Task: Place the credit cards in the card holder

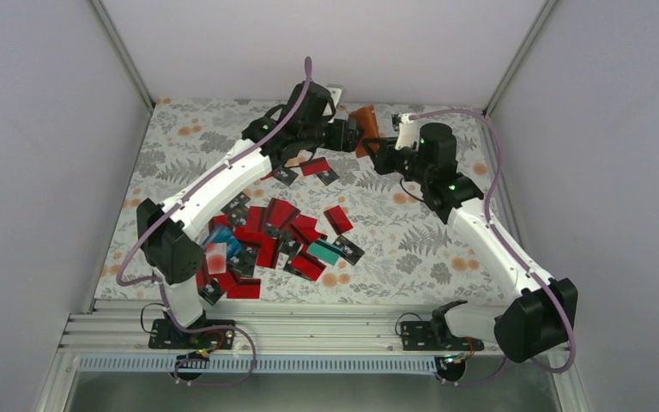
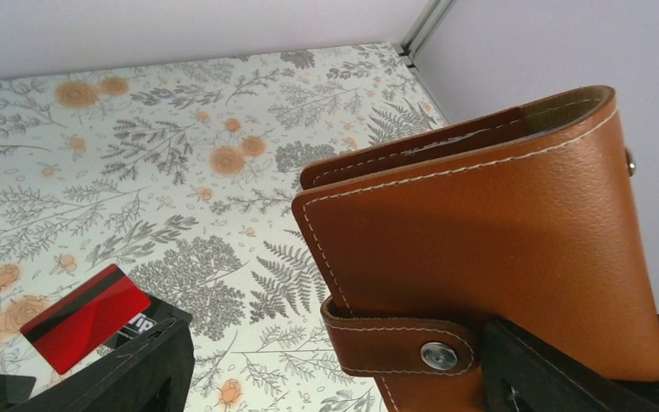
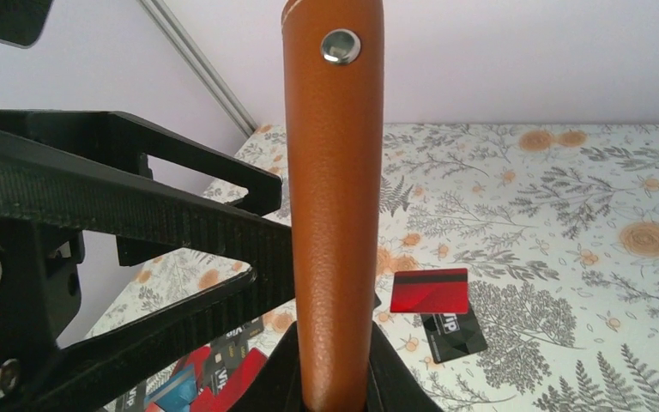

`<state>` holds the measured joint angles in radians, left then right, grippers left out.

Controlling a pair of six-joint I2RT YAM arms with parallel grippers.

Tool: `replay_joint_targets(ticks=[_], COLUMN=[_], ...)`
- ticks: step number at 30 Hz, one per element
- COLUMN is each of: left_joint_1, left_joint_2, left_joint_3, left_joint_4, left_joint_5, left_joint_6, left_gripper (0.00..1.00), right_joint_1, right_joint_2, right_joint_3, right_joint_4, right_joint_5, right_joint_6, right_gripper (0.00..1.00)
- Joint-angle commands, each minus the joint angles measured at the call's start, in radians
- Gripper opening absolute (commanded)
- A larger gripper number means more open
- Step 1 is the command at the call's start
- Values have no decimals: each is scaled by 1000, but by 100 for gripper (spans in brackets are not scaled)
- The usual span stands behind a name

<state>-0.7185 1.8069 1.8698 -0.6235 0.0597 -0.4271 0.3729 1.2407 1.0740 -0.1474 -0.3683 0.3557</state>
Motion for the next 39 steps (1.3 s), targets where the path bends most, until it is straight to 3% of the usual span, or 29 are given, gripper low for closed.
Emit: replay_joint_targets(ticks=[1,14,21,30,35,39], left_joint_1=[-7,-7,-4,97,121,125], left_joint_2=[35,87,100,2,-116,-228], left_joint_3=[26,62,41,-192,-311,-407], left_joint_4=[-12,-52,-84,-44,20,139], left_joint_5=[-26,-79,-201,-353,-316,-156], left_joint_6=[-7,-12,19,28,30,52], left_gripper=[83,80,80,78,78,78], right_joint_1=[13,14,14,14,13,11], right_joint_2=[-26,-49,-49,-24,12,43], right_joint_3=[31,36,46,65,76,99], right_joint_4=[27,32,8,-56,-80,-91], right_joint_5=[-18,-18,22,127,157,163], right_joint_6=[0,-12,-9,4,18,33], right_gripper=[4,4,4,4,4,4])
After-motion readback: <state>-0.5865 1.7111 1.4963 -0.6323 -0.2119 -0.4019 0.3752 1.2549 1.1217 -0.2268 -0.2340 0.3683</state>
